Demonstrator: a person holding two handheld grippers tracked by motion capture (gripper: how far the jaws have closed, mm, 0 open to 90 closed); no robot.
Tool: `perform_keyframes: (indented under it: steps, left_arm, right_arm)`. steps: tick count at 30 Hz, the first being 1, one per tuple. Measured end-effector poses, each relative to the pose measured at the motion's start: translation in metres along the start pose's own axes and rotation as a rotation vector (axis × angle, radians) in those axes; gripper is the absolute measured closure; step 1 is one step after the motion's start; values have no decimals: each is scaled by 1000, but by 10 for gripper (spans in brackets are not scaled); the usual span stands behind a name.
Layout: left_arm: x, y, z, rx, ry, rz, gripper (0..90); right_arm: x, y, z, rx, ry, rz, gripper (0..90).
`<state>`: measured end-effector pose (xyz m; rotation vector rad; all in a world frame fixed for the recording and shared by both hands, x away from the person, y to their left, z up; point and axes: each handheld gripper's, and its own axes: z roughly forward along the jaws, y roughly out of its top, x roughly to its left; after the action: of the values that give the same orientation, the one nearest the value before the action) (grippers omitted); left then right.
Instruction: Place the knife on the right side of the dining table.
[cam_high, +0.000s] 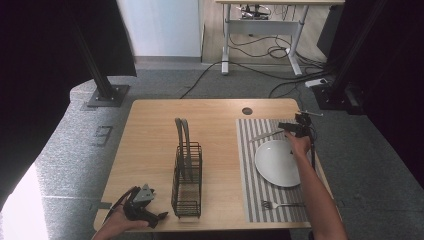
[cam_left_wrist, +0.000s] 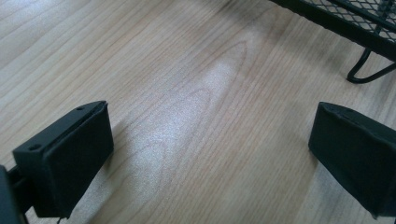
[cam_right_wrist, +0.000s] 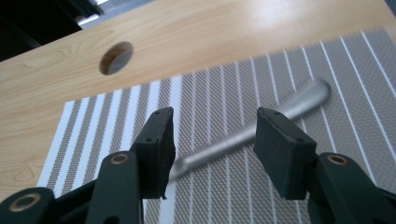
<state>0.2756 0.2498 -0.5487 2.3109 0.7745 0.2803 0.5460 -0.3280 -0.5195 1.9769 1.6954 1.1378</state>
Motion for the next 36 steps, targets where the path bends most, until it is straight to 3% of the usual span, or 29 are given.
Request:
perform_keyframes:
  steps: [3, 4, 5, 8, 9, 14, 19, 36]
  left_arm:
    - [0, 0, 0, 0, 0, 0, 0]
    - [0, 0, 0, 0, 0, 0, 0]
    - [0, 0, 0, 0, 0, 0, 0]
    - [0, 0, 0, 1, 0, 0, 0]
    - [0, 0, 0, 1, 1, 0, 0]
    - [0, 0, 0, 0, 0, 0, 0]
    - [0, 0, 0, 0, 0, 0, 0]
    - [0, 0, 0, 0, 1, -1, 0]
  right_arm:
    - [13, 13, 3, 27, -5, -79, 469]
    - [13, 13, 3, 27, -5, -79, 469]
    - [23, 21, 8, 55, -23, -151, 469]
    - [30, 23, 16, 76, -48, -232, 470]
    - [30, 21, 20, 87, -48, -239, 470]
    - [23, 11, 39, 163, -80, -242, 460]
    - [25, 8, 43, 158, -98, -282, 461]
    - [22, 6, 39, 167, -109, -218, 454]
